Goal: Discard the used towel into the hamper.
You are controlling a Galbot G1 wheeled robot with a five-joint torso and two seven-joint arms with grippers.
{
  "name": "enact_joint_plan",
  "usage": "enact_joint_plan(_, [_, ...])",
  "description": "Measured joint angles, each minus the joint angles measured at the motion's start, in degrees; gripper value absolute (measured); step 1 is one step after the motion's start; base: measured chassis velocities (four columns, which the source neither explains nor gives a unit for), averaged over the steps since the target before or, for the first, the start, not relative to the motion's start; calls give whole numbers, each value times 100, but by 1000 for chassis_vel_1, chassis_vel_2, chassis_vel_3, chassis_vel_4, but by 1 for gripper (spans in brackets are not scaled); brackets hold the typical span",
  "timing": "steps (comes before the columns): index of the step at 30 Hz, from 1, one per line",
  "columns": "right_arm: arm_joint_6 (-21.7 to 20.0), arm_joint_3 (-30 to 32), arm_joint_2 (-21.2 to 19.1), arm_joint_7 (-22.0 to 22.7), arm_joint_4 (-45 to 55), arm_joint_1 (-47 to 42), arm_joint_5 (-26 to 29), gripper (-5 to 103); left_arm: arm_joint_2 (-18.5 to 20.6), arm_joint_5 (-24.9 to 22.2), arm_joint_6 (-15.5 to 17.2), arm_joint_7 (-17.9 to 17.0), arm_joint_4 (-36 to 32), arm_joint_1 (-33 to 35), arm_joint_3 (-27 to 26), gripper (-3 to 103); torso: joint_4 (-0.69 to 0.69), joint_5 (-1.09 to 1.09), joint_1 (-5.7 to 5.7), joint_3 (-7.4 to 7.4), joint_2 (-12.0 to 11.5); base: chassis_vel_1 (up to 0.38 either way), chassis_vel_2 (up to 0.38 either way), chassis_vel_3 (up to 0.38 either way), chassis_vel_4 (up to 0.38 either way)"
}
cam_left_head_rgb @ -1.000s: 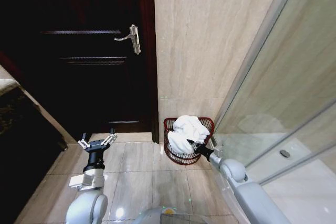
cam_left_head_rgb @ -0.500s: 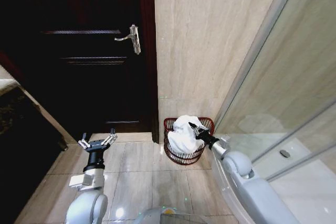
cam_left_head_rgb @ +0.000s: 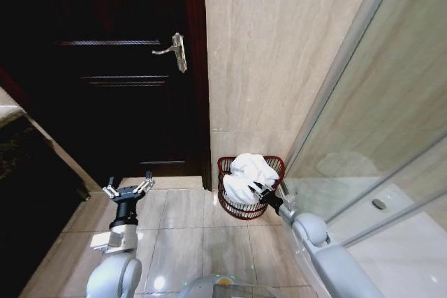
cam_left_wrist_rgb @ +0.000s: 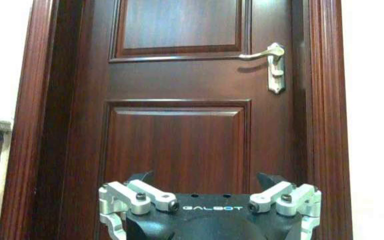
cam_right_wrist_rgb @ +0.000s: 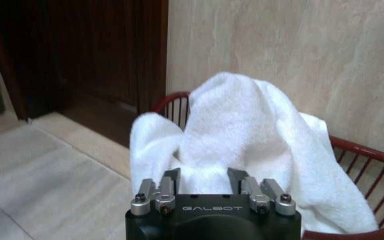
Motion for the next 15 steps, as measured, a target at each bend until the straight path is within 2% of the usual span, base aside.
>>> enact_joint_plan(3, [-14, -28, -5, -8, -90, 88, -81, 66, 2, -3, 0, -1, 31, -32, 3, 100, 0, 0, 0, 0, 0, 0, 0, 0, 0])
enact_joint_plan(5, [-16, -34, -5, -11, -108, 102, -91, 66, 3, -4, 0, -1, 40, -35, 3, 100, 0, 0, 0, 0, 0, 0, 0, 0, 0])
enact_joint_plan(8, [-17, -71, 3, -31, -218, 157, -110, 82, 5, -6, 2, -2, 67, -47, 4, 100, 0, 0, 0, 0, 0, 0, 0, 0, 0])
enact_joint_plan(9, [-17, -71, 3, -31, -218, 157, -110, 82, 5, -6, 2, -2, 67, -47, 4, 100, 0, 0, 0, 0, 0, 0, 0, 0, 0])
enact_joint_plan(11, [-16, -86, 17, -62, -298, 198, -126, 93, 13, -7, 8, -2, 75, -64, 9, 100, 0, 0, 0, 0, 0, 0, 0, 0, 0])
enact_joint_plan(15, [-9, -94, 34, -88, -378, 258, -139, 99, 23, -8, 20, -3, 77, -85, 13, 100, 0, 0, 0, 0, 0, 0, 0, 0, 0])
